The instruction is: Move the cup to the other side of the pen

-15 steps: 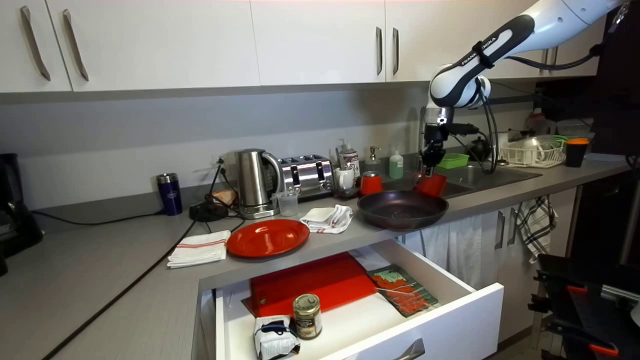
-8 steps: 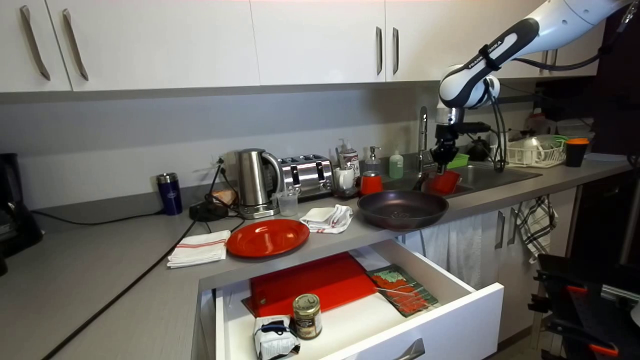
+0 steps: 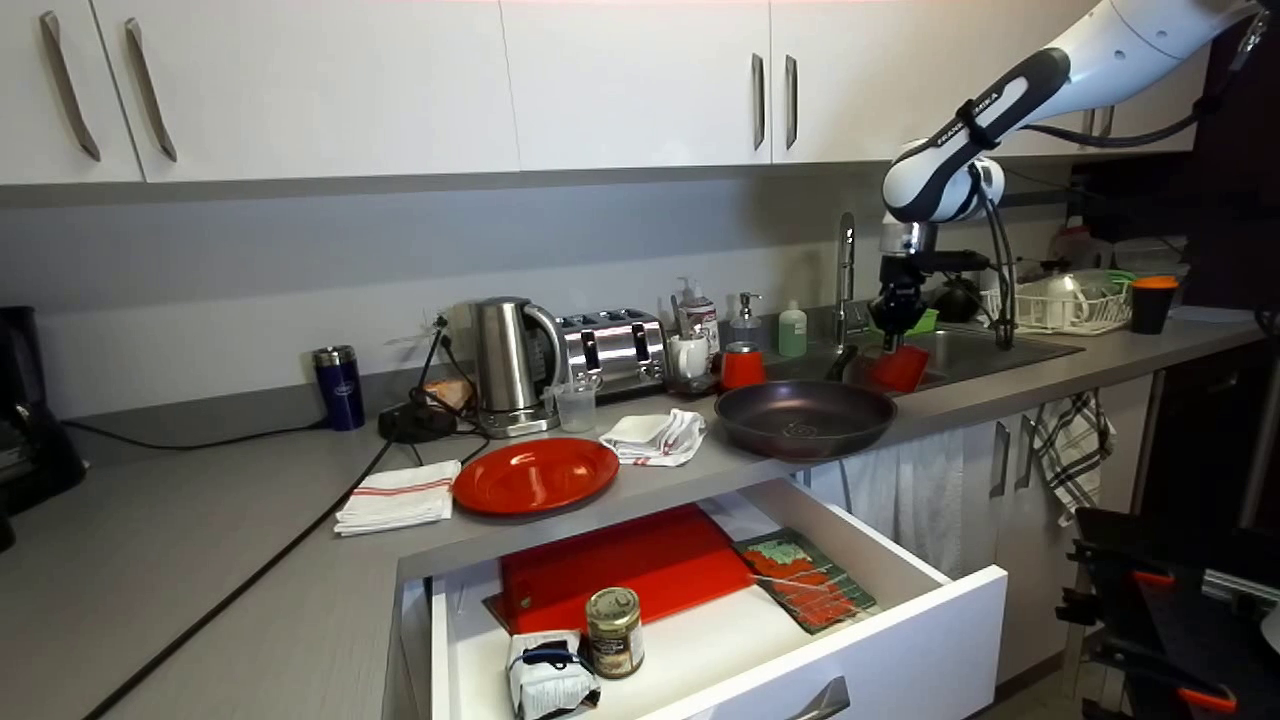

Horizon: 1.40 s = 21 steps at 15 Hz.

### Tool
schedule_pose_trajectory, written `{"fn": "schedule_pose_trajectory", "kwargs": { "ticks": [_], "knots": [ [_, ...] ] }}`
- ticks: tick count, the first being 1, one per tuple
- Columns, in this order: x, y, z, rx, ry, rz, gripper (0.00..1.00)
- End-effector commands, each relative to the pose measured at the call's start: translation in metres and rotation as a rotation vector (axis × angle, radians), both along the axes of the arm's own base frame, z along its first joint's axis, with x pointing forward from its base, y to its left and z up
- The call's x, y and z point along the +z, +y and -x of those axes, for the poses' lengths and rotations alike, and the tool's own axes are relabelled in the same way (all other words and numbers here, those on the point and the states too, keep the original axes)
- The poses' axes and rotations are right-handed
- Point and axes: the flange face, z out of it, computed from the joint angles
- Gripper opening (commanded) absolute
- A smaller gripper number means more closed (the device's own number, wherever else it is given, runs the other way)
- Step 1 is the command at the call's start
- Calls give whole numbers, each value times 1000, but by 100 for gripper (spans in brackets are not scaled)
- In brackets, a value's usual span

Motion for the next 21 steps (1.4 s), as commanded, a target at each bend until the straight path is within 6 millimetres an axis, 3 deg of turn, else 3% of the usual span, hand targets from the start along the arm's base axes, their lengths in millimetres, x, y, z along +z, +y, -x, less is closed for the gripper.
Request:
{"fn": "schedule_pose_trajectory", "kwargs": {
  "ticks": [1,8,9,21],
  "knots": [
    [-3,-3,-5,-25,-15,-29,5],
    [5,13,-9,19,-41,-15,5],
    [-3,10,-10,8,-13,-16,8],
    [-3,8,-11,2,-14,-2,5]
  ]
}}
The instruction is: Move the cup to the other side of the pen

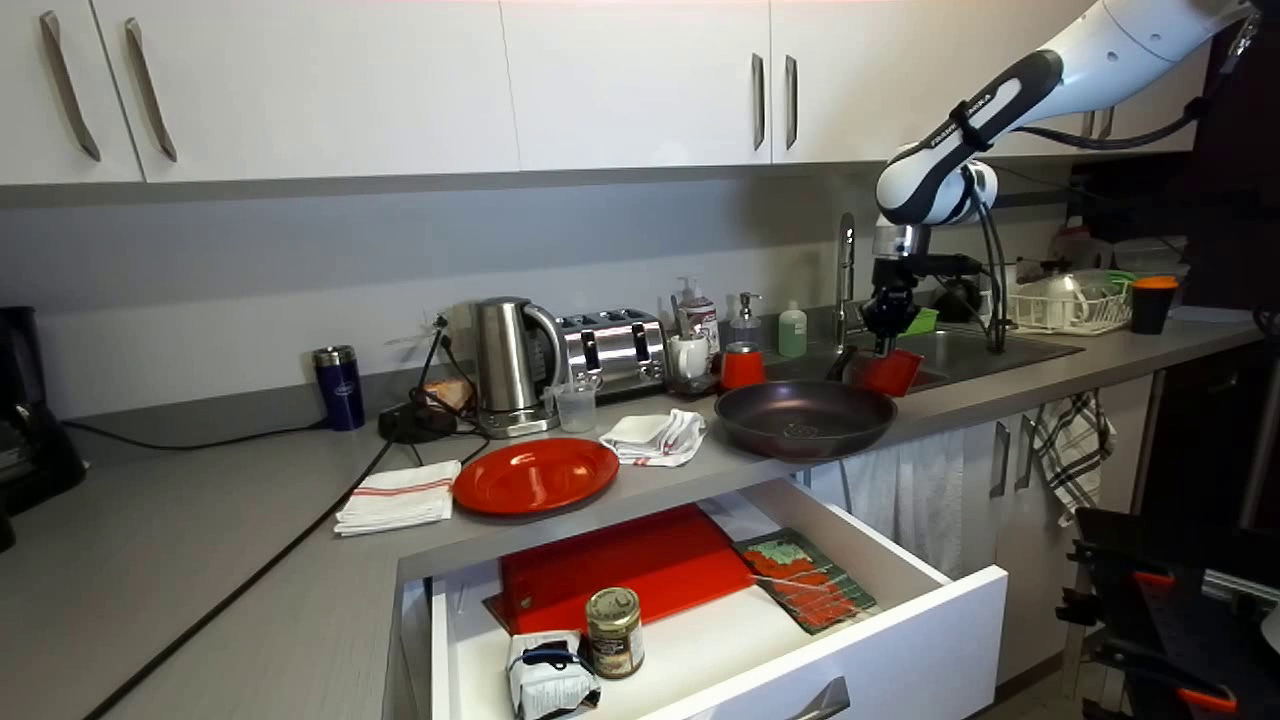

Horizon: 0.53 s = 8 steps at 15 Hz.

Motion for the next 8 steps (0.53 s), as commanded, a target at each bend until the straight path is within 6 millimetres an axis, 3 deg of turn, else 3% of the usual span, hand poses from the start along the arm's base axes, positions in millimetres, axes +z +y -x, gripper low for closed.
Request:
{"fn": "schedule_pose_trajectory", "kwargs": {
  "ticks": [1,8],
  "knots": [
    [0,-6,-1,-18,6,18,5],
    [7,-52,-3,-176,-16,183,5]
  ]
}}
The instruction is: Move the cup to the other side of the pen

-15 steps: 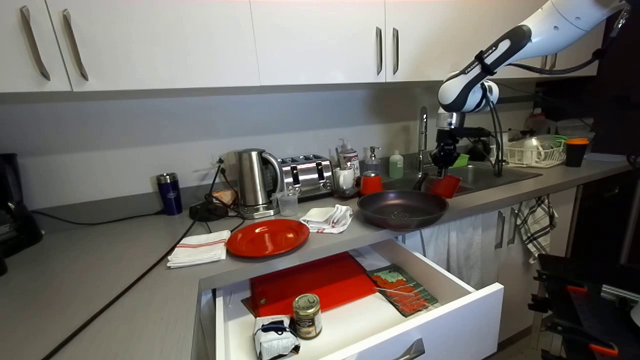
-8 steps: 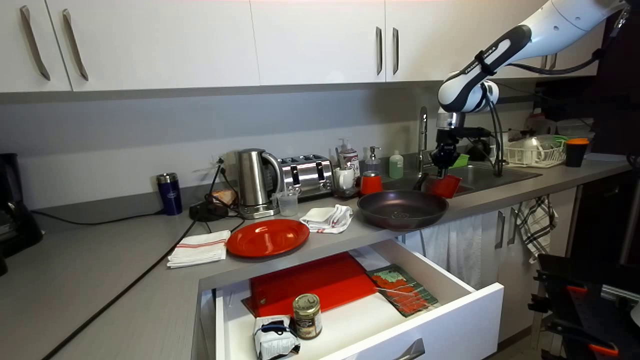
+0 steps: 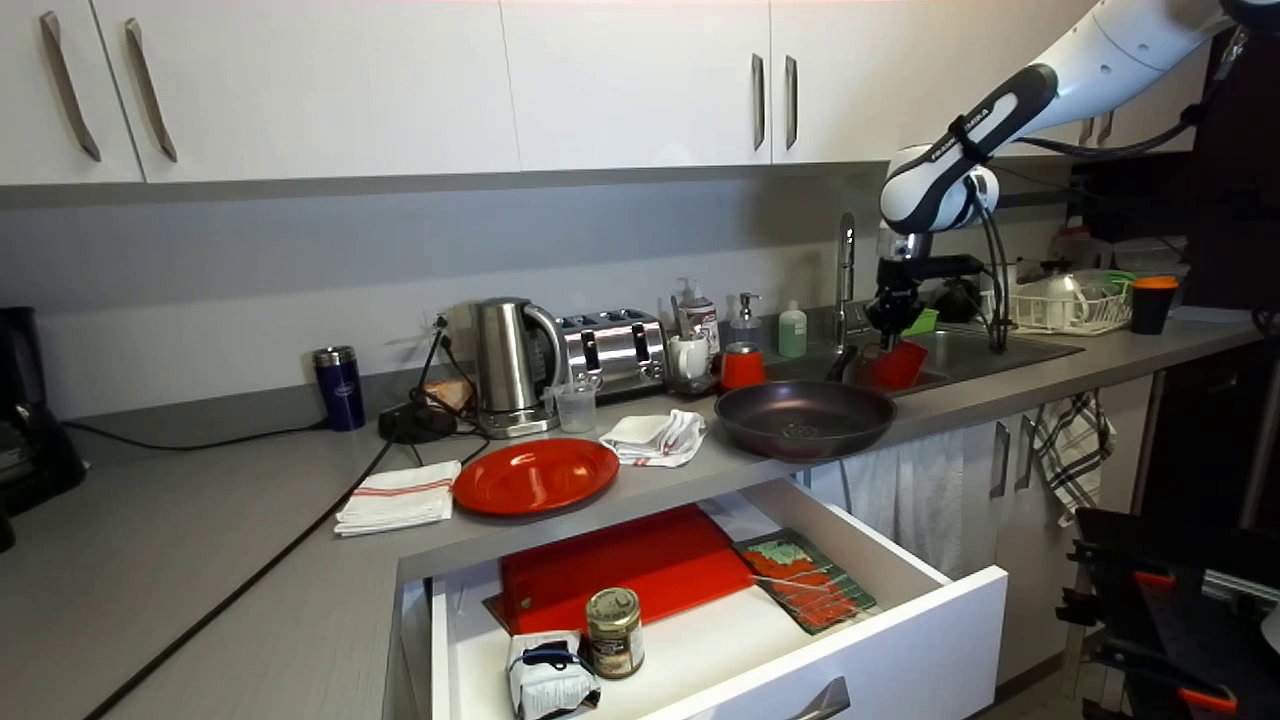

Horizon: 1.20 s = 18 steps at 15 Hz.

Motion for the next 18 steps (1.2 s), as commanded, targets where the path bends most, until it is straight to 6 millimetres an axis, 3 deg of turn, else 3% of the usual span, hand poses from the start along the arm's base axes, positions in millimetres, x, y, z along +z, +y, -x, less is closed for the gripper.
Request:
{"fn": "schedule_pose_trajectory", "kwargs": {
  "ticks": [1,8,18],
  "knots": [
    [8,-27,-6,-97,-11,104,5],
    [-16,-60,-10,-205,94,143,5],
    [-48,-64,-18,-238,225,46,5]
  ]
}}
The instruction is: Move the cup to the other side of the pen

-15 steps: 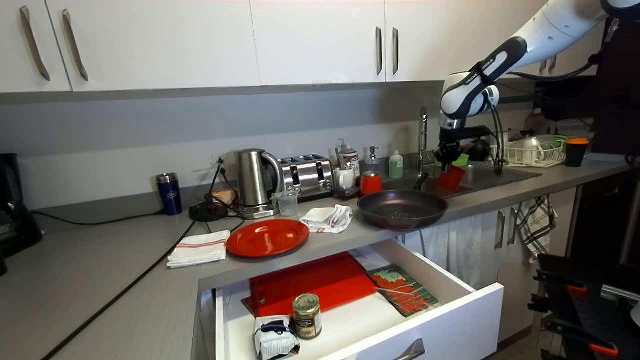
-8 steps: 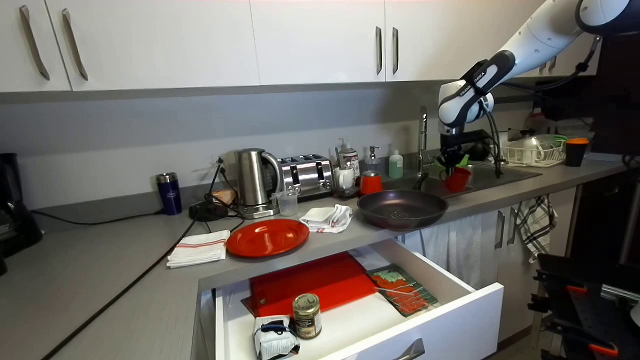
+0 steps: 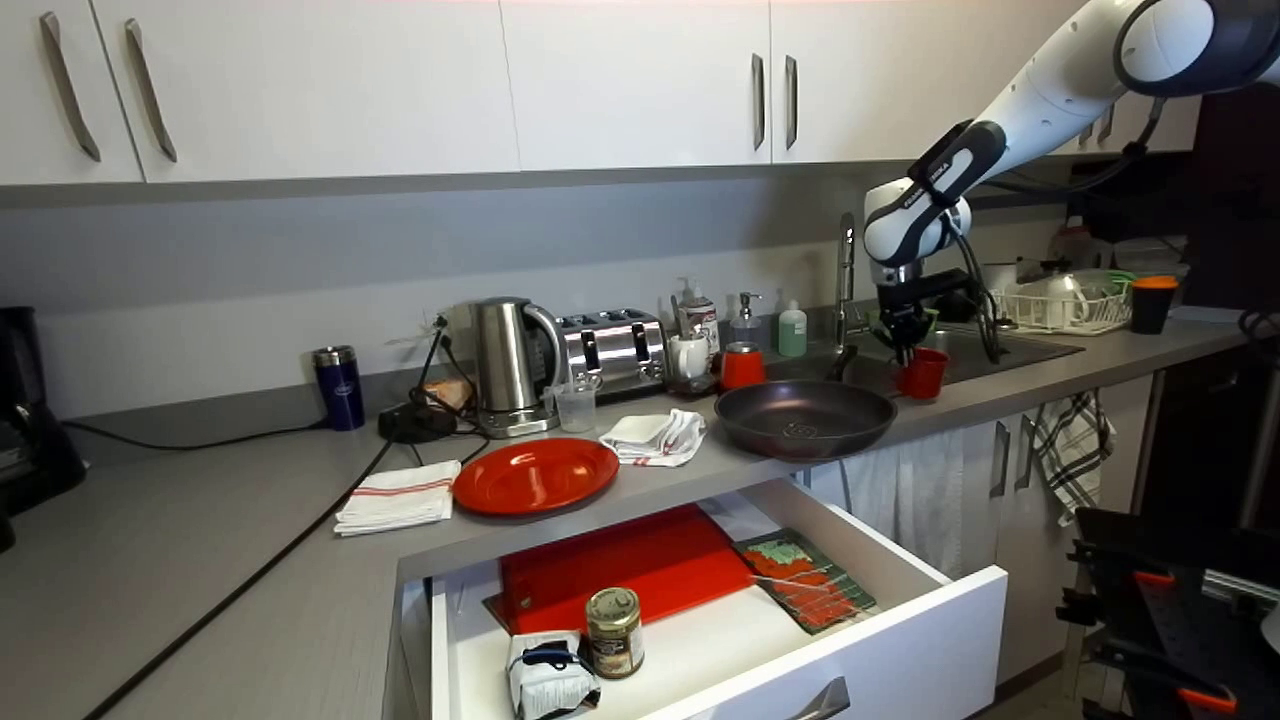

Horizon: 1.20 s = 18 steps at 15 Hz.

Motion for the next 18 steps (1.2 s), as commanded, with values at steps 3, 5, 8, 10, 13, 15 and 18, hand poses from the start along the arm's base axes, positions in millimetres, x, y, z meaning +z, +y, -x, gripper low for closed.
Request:
{"fn": "schedule_pose_trajectory", "kwargs": {
  "ticks": [3,5,8,10,13,15,18],
  "knots": [
    [-7,-5,-6,-56,37,-62,5],
    [-10,-4,-6,-65,42,-72,5],
    [-13,-4,-7,-79,48,-77,5],
    [-14,-4,-7,-85,51,-77,4],
    [-15,-3,-7,-88,56,-80,4],
    [-14,-6,-6,-88,58,-79,4],
    [-14,-8,-6,-92,61,-80,4]
  ]
}}
